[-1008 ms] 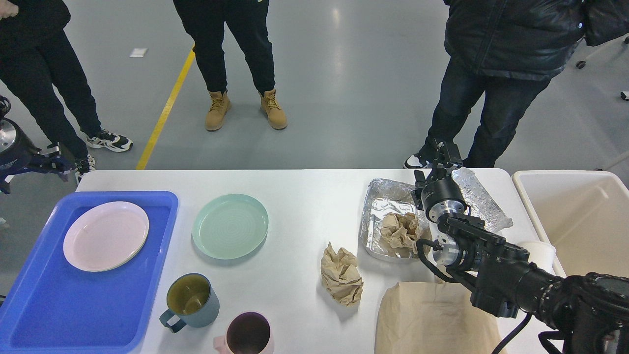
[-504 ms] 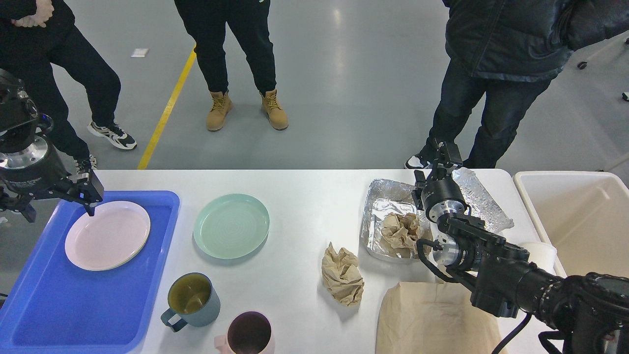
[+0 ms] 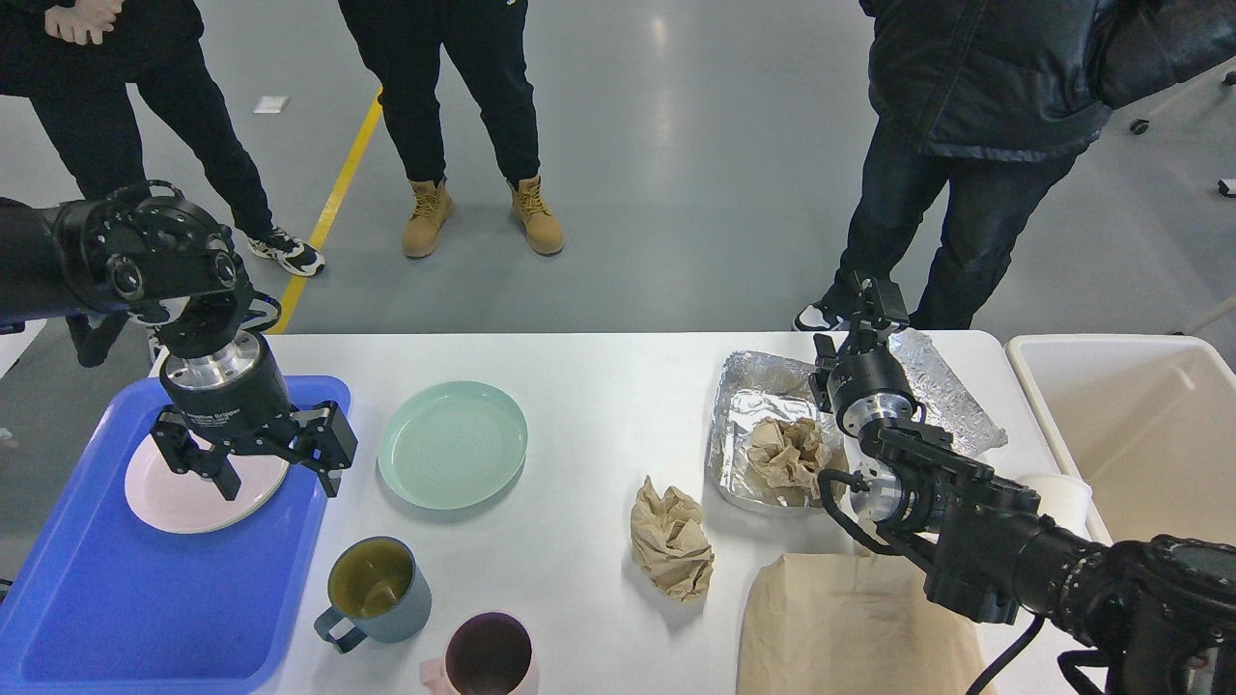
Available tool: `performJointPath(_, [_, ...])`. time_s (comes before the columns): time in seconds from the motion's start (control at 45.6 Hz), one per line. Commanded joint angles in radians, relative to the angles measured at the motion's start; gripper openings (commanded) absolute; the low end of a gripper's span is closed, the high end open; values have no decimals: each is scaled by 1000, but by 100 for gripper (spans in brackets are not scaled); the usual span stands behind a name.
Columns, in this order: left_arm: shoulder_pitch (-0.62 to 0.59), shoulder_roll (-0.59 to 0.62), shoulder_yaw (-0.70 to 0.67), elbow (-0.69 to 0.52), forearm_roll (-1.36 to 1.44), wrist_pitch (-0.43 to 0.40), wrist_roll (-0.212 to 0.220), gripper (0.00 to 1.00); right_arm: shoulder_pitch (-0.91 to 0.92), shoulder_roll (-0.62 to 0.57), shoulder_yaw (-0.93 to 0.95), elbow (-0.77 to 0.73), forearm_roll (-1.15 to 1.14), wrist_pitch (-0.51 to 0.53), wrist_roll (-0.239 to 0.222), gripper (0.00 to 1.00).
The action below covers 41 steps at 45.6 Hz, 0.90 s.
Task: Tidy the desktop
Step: 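Lower the left gripper and grasp the olive-green mug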
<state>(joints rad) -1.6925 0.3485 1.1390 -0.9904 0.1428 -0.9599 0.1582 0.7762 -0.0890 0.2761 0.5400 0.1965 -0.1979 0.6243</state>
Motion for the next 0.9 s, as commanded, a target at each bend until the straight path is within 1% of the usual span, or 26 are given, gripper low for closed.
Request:
performJointPath(0.0, [40,-26,-1,-1,0,0,1,96,0,0,0,0,0,0,0,100])
performJointPath(0.153, [86,-51,-2,2,-2,0,-2,96,0,0,0,0,0,0,0,100])
performJointPath(0.548, [129,-75,-2,36,-5,0,3,96,0,0,0,0,0,0,0,100])
performJointPath(0.723, [169,-135,-1,88,-3,0,3,96,0,0,0,0,0,0,0,100])
performJointPath(0.877, [186,-164,-2,110,-2,0,3,96,0,0,0,0,0,0,0,100])
